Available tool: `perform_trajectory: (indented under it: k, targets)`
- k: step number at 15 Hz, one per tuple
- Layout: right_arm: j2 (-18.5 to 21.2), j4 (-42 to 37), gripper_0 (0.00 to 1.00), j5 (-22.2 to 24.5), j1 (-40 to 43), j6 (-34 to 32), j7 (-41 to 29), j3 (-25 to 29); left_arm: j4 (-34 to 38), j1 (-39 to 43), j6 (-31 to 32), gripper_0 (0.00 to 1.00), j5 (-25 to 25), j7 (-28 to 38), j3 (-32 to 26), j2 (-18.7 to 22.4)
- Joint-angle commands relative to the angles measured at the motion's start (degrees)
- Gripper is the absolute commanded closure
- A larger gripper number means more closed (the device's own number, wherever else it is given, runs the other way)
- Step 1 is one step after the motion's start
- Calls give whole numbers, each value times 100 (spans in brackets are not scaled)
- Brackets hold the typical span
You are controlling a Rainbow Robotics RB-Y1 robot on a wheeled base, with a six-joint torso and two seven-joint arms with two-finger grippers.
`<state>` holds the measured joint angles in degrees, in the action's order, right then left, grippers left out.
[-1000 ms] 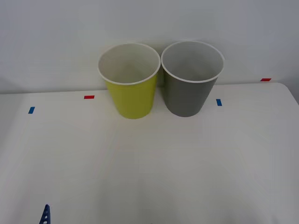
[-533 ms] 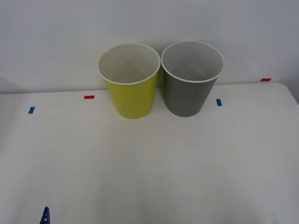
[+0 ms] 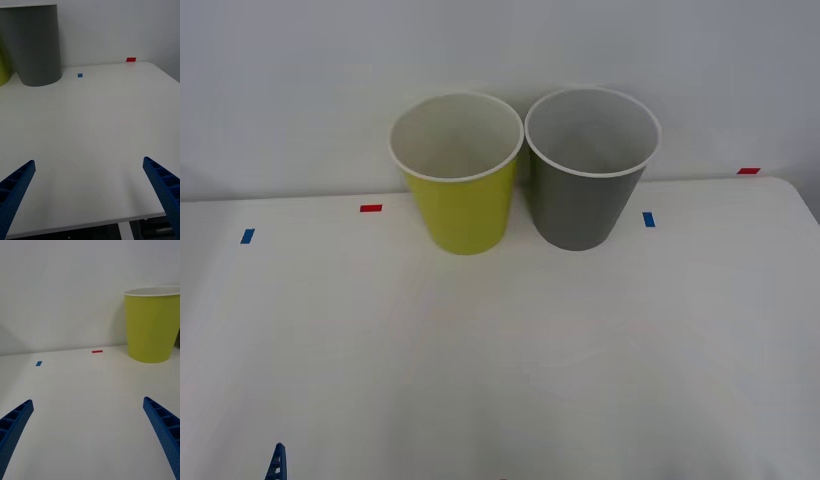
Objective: Put cans in the gray bin and PET bottles in the light green bin.
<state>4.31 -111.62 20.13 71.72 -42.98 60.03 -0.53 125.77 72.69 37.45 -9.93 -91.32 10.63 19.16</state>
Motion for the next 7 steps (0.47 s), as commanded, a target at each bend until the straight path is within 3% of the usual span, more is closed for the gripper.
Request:
perform_trajectory:
  k: [1, 7]
  targets:
    - [0, 0, 0, 0, 0, 0, 0, 0, 0, 0, -1, 0, -1, 0, 0, 0]
    - [0, 0, 0, 0, 0, 0, 0, 0, 0, 0, -1, 0, -1, 0, 0, 0]
